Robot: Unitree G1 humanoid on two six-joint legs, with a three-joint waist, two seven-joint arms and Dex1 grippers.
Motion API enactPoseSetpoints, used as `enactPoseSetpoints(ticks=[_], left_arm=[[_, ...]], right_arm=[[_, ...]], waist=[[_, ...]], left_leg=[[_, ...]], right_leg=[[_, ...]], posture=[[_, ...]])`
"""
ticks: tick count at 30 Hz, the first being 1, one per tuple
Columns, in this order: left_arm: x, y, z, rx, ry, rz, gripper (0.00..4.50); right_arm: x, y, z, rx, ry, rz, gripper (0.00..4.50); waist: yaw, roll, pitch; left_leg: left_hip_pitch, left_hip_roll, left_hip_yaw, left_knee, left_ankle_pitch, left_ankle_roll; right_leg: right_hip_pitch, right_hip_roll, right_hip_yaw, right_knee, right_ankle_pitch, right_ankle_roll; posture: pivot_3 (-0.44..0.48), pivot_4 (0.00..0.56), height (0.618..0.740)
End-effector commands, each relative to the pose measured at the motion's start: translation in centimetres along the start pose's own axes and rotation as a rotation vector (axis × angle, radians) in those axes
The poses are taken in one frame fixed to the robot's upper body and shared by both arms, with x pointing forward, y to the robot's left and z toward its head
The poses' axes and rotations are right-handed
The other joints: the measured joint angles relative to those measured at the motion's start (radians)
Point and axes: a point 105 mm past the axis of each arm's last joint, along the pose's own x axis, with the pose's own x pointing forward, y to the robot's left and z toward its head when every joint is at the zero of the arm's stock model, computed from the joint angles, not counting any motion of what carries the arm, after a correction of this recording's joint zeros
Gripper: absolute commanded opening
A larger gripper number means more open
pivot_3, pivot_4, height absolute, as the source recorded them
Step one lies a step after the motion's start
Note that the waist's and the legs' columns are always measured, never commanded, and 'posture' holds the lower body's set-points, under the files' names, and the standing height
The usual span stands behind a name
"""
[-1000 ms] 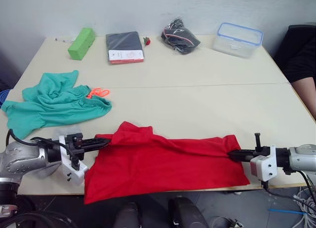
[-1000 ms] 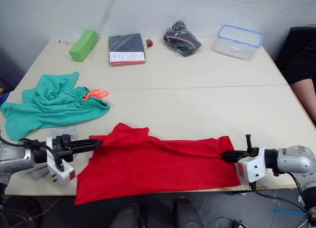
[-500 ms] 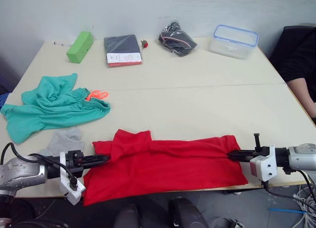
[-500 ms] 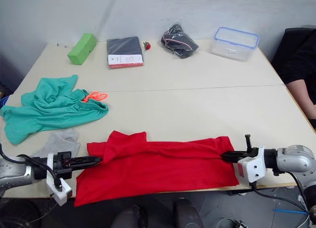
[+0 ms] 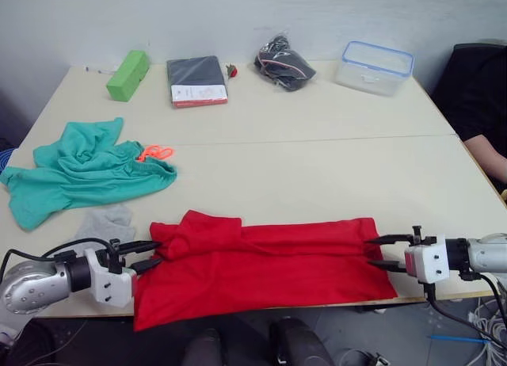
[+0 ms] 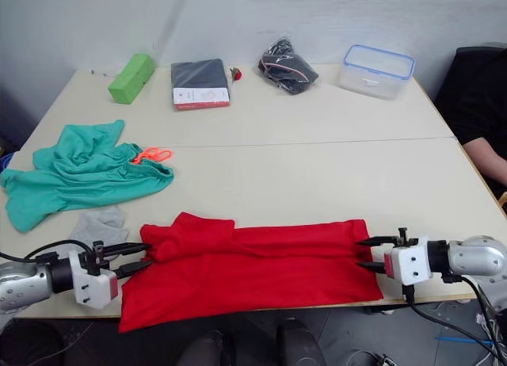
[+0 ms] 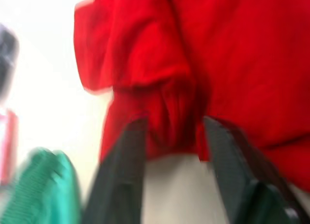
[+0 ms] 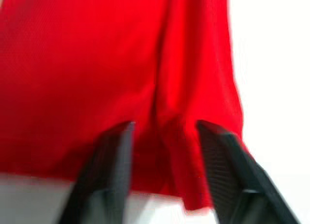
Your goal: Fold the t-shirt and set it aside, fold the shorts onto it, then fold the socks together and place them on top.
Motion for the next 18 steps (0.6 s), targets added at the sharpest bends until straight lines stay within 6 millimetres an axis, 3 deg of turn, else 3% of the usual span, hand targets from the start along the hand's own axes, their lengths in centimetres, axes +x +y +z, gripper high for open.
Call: enactPoseSetpoints(ticks=[1,3,5,8,14,18], left_arm=[[-0.4,2.1,2.5,-0.269,-0.064,0.037,3.25],[-0.7,2.9,3.7,-0.426,-0.1,0.036,3.88],[-1.2,5.0,4.4,-0.689,-0.168,0.076,4.47],[-0.9,6.1,4.6,-0.935,-0.166,0.002,4.47],[2.7,7.6,1.2,-1.33,-0.043,0.014,4.47],[5.0,8.0,1.6,-1.484,-0.079,-0.081,4.47]], right_arm=[[-1.0,-2.3,2.5,0.085,-0.056,-0.049,3.66],[-0.9,-3.1,3.7,0.169,-0.098,-0.065,4.32],[-0.3,-4.1,5.3,0.244,-0.157,-0.071,4.5],[0.8,-4.9,7.2,0.297,-0.22,-0.063,4.5],[3.2,-5.2,9.8,0.263,-0.292,-0.026,4.5],[4.4,-5.0,11.1,0.241,-0.324,-0.011,4.5]], waist=[[0.002,0.0,0.0],[0.004,0.0,0.0],[0.006,0.0,0.001],[0.006,-0.001,0.001],[0.01,-0.001,0.001],[0.009,-0.003,0.001]], left_leg=[[0.0,0.0,0.0,0.0,0.0,0.0],[-0.001,0.0,-0.002,0.0,0.0,0.0],[-0.001,0.0,-0.003,0.001,0.0,0.0],[-0.002,0.0,-0.004,0.001,0.0,-0.001],[-0.006,-0.003,-0.004,0.002,0.001,-0.004],[-0.026,-0.002,-0.007,0.014,0.0,-0.007]], right_leg=[[0.0,0.0,0.0,0.0,0.0,0.0],[0.0,0.0,-0.001,0.0,0.0,0.0],[0.0,0.0,-0.002,-0.001,0.0,0.0],[0.0,0.001,-0.003,-0.001,0.0,0.0],[-0.004,0.001,-0.002,-0.002,0.0,0.001],[-0.022,0.001,-0.004,0.006,0.0,0.001]], posture=[[0.0,0.15,0.74],[0.0,0.15,0.74],[0.0,0.15,0.74],[0.0,0.15,0.74],[0.0,0.15,0.74],[0.0,0.15,0.74]])
